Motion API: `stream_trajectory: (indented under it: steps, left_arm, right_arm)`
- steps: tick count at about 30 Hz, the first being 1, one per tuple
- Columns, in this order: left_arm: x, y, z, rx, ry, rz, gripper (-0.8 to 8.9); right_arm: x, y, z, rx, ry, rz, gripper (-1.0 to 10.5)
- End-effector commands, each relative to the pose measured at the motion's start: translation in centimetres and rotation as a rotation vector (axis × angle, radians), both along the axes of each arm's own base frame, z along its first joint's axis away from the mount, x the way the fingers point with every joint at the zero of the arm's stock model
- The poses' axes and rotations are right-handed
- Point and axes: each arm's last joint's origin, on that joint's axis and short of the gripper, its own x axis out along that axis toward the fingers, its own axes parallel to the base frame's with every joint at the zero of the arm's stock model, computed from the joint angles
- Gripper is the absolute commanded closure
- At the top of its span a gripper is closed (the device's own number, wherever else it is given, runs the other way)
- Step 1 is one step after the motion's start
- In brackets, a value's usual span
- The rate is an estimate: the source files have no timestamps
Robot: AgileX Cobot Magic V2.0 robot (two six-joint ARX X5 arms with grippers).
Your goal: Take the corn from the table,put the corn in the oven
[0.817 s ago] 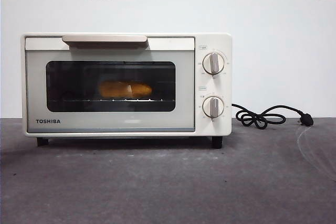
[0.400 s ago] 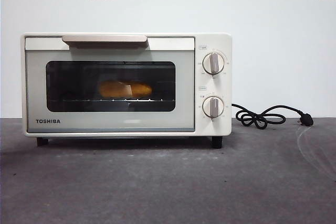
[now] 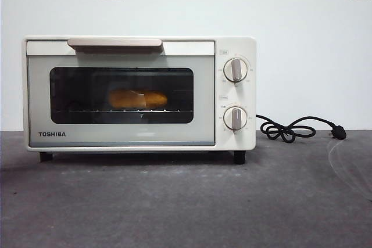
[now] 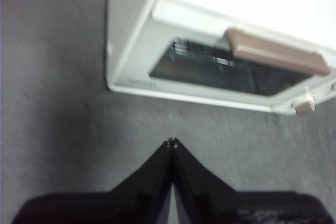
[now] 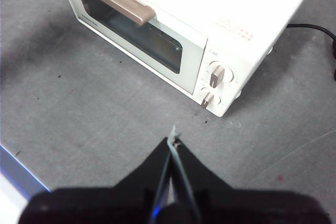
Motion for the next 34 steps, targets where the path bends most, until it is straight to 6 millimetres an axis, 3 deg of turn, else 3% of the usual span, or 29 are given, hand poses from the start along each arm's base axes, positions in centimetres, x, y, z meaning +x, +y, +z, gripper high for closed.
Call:
stream_trajectory:
  steps: [1,9,14,17,26,34]
  left_arm:
    - [-1.6,-0.1,0.8,0.006,-0.082,0.007,8.17]
    - [-7.6,-0.1,3.2,0.068,-0.477,0.087,8.17]
    - [-8.4,-0.3,3.0,0.226,-0.875,-0.023,8.17]
    - [-7.4,-0.4,0.5,0.321,-0.952,-0.039,8.17]
    - [-4.0,-0.5,-9.7,0.423,-0.832,-0.048,8.17]
    - [-3.4,-0.6,-14.2,0.492,-0.701,-0.108,8.17]
  right_arm:
    - [0.1,0.0,0.0,0.006,0.002,-0.011,9.6]
    - [0.1,0.0,0.0,0.006,0.003,-0.011,9.6]
    - [0.1,0.0,0.0,0.006,0.002,-0.011,9.6]
    - [0.1,0.0,0.0,0.006,0.003,-0.011,9.6]
    - [0.1,0.0,0.0,0.006,0.002,-0.011,9.6]
    - [0.1,0.0,0.0,0.006,0.003,-0.011,9.6]
